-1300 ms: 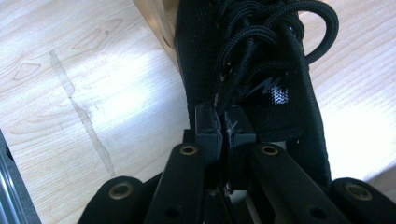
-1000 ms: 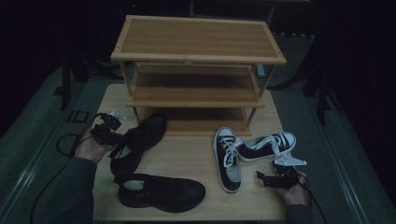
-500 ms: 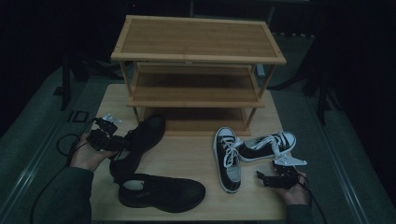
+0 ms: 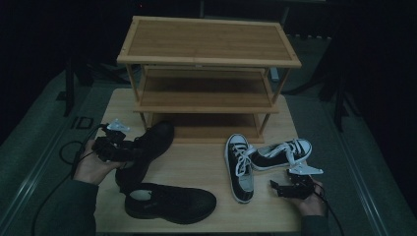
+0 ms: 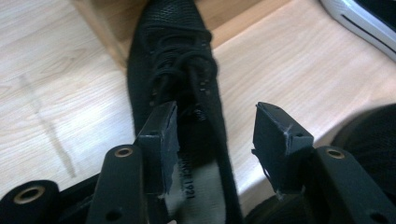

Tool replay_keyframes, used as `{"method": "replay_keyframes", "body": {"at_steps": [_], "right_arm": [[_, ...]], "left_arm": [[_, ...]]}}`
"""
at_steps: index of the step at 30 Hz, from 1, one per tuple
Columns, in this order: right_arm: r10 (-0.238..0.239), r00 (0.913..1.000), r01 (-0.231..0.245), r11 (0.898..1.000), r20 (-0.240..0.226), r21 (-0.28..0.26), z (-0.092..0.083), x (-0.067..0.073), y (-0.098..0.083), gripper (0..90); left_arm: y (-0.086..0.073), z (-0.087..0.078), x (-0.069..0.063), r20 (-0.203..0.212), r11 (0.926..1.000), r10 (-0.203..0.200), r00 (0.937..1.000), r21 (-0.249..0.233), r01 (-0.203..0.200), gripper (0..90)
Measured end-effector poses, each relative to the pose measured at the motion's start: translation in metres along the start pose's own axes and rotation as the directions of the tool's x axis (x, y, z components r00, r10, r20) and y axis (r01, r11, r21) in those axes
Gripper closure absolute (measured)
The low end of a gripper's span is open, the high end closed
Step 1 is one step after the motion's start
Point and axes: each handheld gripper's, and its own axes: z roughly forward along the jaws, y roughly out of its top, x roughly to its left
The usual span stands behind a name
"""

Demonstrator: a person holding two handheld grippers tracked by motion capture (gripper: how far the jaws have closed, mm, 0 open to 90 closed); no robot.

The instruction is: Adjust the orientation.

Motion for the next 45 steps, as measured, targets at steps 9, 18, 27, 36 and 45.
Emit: {"method": "replay_keyframes", "body": {"at_steps": [9, 18, 27, 36, 45], "right_arm": [[0.000, 1.0000, 0.000, 1.000, 0.000, 0.000, 0.000, 0.000, 0.000, 13.5], [0.001, 1.0000, -0.001, 1.000, 0.000, -0.001, 0.000, 0.000, 0.000, 13.5], [-0.001, 1.0000, 0.001, 1.000, 0.000, 0.000, 0.000, 0.000, 0.000, 13.5], [-0.001, 1.0000, 0.001, 1.000, 0.000, 0.000, 0.000, 0.000, 0.000, 13.5], [-0.001, 1.0000, 0.001, 1.000, 0.000, 0.000, 0.000, 0.000, 0.000, 13.5]], "left_arm": [[0.004, 0.002, -0.010, 0.043, 0.9991, 0.041, 0.9982, -0.006, -0.041, 51.9], [0.004, 0.003, -0.022, 0.059, 0.9960, 0.089, 0.9943, -0.011, -0.089, 51.1], [0.000, 0.005, -0.033, 0.092, 0.9926, 0.121, 0.9883, -0.003, -0.122, 49.7], [-0.005, 0.006, -0.038, 0.119, 0.9904, 0.136, 0.9837, 0.010, -0.138, 48.0], [-0.010, 0.003, -0.043, 0.159, 0.9858, 0.164, 0.9736, 0.010, -0.167, 47.1]]}}
